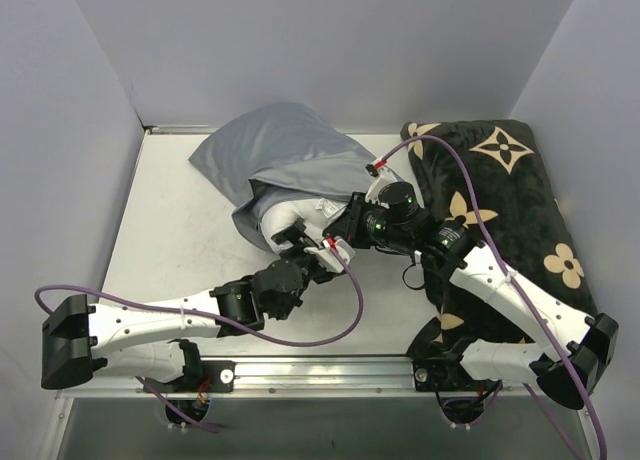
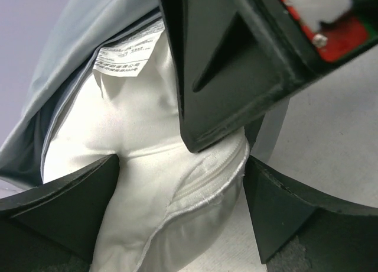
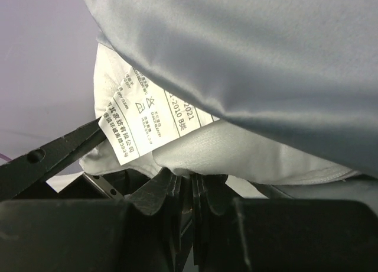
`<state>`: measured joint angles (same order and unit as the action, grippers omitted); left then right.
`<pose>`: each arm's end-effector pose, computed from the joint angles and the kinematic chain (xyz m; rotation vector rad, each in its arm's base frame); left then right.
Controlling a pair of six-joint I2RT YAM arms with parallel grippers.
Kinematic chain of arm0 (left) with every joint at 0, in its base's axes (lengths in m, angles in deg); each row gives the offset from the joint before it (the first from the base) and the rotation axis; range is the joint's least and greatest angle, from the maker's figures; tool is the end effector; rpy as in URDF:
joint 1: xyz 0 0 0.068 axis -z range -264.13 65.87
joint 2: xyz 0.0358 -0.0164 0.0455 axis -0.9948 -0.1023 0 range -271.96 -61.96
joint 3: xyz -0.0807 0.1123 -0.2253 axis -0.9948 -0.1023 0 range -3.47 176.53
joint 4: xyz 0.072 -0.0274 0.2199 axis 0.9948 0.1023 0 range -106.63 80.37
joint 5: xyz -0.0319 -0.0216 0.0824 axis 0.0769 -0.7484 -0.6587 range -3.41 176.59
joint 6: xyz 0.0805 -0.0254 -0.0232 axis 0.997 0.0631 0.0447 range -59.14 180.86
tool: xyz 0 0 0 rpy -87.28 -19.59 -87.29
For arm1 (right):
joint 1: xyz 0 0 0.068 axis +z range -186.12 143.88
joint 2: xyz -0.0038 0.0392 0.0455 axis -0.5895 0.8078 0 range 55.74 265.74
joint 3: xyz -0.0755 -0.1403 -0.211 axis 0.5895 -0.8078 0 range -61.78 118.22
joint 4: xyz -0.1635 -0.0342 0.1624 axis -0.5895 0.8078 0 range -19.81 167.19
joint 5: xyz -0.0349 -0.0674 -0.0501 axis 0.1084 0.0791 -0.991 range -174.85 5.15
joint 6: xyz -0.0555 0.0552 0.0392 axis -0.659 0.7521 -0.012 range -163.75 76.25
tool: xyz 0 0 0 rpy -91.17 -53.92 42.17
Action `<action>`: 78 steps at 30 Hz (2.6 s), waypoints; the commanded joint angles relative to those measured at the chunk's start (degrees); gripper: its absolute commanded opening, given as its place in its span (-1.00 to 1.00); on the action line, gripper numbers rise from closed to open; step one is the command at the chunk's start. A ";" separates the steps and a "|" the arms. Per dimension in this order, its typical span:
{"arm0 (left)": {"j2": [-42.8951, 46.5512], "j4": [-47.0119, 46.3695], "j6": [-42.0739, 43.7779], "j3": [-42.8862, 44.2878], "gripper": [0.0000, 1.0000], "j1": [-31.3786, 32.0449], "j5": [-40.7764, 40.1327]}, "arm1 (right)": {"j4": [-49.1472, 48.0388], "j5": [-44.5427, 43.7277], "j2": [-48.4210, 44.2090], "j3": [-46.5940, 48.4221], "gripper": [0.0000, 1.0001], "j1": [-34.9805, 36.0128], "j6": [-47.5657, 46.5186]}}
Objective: Remove the pillowcase from the pillow
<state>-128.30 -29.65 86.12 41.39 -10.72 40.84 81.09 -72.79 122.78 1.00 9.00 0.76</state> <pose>0.1292 -0.2388 0.3058 0.8203 1.4592 0.0526 0.1885 0.2122 0.3533 -0.1745 2.0256 1.2447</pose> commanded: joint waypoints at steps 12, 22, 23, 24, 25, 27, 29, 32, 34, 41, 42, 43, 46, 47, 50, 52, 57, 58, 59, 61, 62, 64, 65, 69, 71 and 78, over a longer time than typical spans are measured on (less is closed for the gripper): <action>-3.44 -6.85 -3.46 -0.13 -0.16 -6.69 1.46 | -3.34 1.57 -4.47 3.57 -1.00 2.43 -0.21; -0.54 0.95 -18.28 0.84 -1.00 -8.89 3.21 | 0.43 -3.26 -4.64 3.84 -0.99 2.43 -3.72; -0.28 1.76 -19.88 0.84 -1.00 -9.59 4.87 | 0.96 -4.74 -5.08 3.75 -0.88 2.34 -5.04; 0.25 2.64 -22.24 0.58 -1.00 -9.60 4.89 | 2.45 -5.89 -5.34 3.84 -0.65 2.60 -6.09; 0.43 3.08 -23.49 0.58 -1.00 -9.60 4.63 | 3.25 -7.38 -5.69 3.92 -0.52 2.95 -7.15; 1.13 4.66 -24.99 0.84 -1.00 -9.86 4.89 | 5.79 -11.60 -7.10 4.45 -0.13 3.48 -10.84; 1.57 6.24 -29.38 1.45 -1.00 -11.00 6.63 | 7.47 -14.58 -8.50 4.89 0.01 4.18 -13.12; 1.48 10.37 -33.16 4.00 -1.00 -12.05 6.82 | 9.31 -18.02 -10.96 5.15 0.22 4.62 -16.82; 1.48 12.48 -35.26 5.84 -1.00 -12.76 8.14 | 11.59 -20.31 -11.50 6.12 0.23 5.06 -19.10; 1.66 18.81 -37.30 11.38 -1.00 -13.29 10.16 | 15.12 -25.23 -9.40 7.00 0.11 9.97 -24.72; 2.01 19.60 -37.30 11.74 -1.00 -13.29 10.42 | 15.82 -26.46 -8.87 7.18 0.10 11.55 -25.17; 2.27 19.87 -37.21 12.09 -1.00 -13.38 10.86 | 16.26 -28.03 -8.17 7.44 0.10 12.35 -25.70; 2.80 21.89 -37.30 13.58 -1.00 -13.38 11.30 | 16.96 -34.63 -5.44 8.58 0.14 13.58 -27.46; 2.89 22.41 -37.47 13.85 -1.00 -13.38 11.57 | 17.05 -38.21 -4.30 8.93 0.15 13.76 -28.33; 4.20 24.17 -37.82 14.20 -1.00 -13.38 13.23 | 17.05 -44.98 -2.01 10.16 0.25 14.03 -30.53; 5.35 24.88 -38.44 14.64 -1.00 -13.38 13.59 | 17.05 -47.81 -0.78 10.86 0.29 14.29 -31.76; 6.58 28.56 -38.96 16.39 -1.00 -13.38 14.55 | 15.66 -56.52 1.86 12.19 0.35 14.91 -33.69; 6.76 28.75 -39.05 16.75 -1.00 -13.38 14.90 | 15.30 -56.44 2.21 12.27 0.35 14.99 -34.14; 7.02 29.01 -39.23 16.84 -1.00 -13.46 15.26 | 15.30 -56.44 2.99 12.36 0.35 15.43 -34.31; 7.37 29.71 -39.41 17.36 -1.00 -13.47 16.22 | 15.03 -57.05 4.14 12.63 0.35 16.22 -34.49; 7.37 30.06 -39.49 18.06 -1.00 -13.38 16.49 | 15.12 -57.23 4.49 12.71 0.36 16.92 -34.49; 7.20 30.59 -39.41 18.85 -1.00 -13.47 17.28 | 14.95 -58.19 4.93 12.80 0.36 17.45 -34.49; 7.20 30.59 -39.32 19.21 -1.00 -13.47 17.72 | 14.86 -58.72 5.46 12.80 0.36 17.72 -34.49; 7.37 31.21 -39.58 20.17 -1.00 -13.47 19.21 | 14.94 -61.79 5.90 12.80 0.27 17.89 -34.67; 7.55 31.65 -39.67 20.53 -1.00 -13.46 19.83 | 14.86 -64.94 5.99 12.98 0.03 17.72 -35.02; 8.78 34.72 -39.84 21.58 -1.00 -13.38 20.53 | 15.03 -67.62 3.62 12.89 -0.45 11.49 -34.41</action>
<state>-122.82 6.26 47.91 58.59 -23.97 60.62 96.04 -135.31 128.44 11.89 24.19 -34.04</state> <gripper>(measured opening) 0.102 0.314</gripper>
